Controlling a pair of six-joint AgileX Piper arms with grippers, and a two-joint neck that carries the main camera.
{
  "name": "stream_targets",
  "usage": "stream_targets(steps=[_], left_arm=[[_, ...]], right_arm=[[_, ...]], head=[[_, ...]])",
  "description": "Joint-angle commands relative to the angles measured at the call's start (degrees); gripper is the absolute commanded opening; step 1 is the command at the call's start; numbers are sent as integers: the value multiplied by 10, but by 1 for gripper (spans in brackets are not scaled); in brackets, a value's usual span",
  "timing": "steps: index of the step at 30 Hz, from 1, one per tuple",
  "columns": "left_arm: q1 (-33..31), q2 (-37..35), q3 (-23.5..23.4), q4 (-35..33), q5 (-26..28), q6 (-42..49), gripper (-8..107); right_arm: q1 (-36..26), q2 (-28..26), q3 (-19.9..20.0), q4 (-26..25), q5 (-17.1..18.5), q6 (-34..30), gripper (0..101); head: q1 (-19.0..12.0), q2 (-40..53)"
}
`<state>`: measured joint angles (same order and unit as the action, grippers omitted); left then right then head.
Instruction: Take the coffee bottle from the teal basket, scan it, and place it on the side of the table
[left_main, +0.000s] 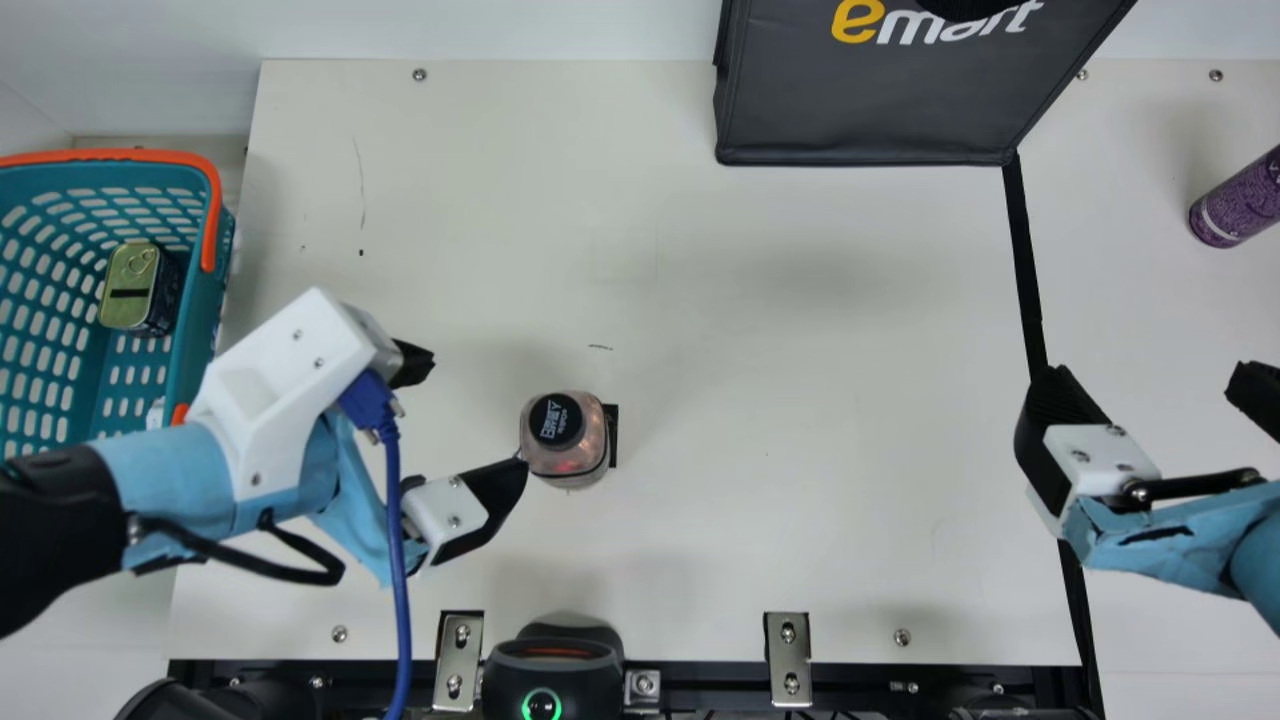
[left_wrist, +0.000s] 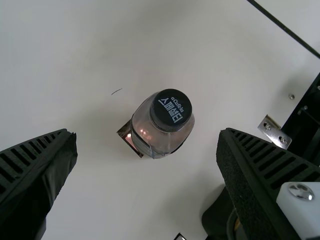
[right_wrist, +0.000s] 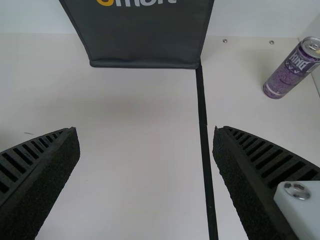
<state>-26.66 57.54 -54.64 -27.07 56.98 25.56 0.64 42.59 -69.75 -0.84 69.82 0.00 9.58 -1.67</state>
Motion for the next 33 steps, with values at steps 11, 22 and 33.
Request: stream_targets(steps=[11, 22, 33], left_arm=[[-128, -17, -19, 165, -29, -298, 90], [-262, 48, -78, 344, -15, -540, 90], [-348, 129, -117, 466, 23, -756, 90]], right_arm=[[0, 0, 0, 0, 0, 0, 95], [0, 0, 0, 0, 0, 0, 95], [0, 0, 0, 0, 0, 0, 95]], head=[[-17, 1], [-17, 1], [-17, 1]])
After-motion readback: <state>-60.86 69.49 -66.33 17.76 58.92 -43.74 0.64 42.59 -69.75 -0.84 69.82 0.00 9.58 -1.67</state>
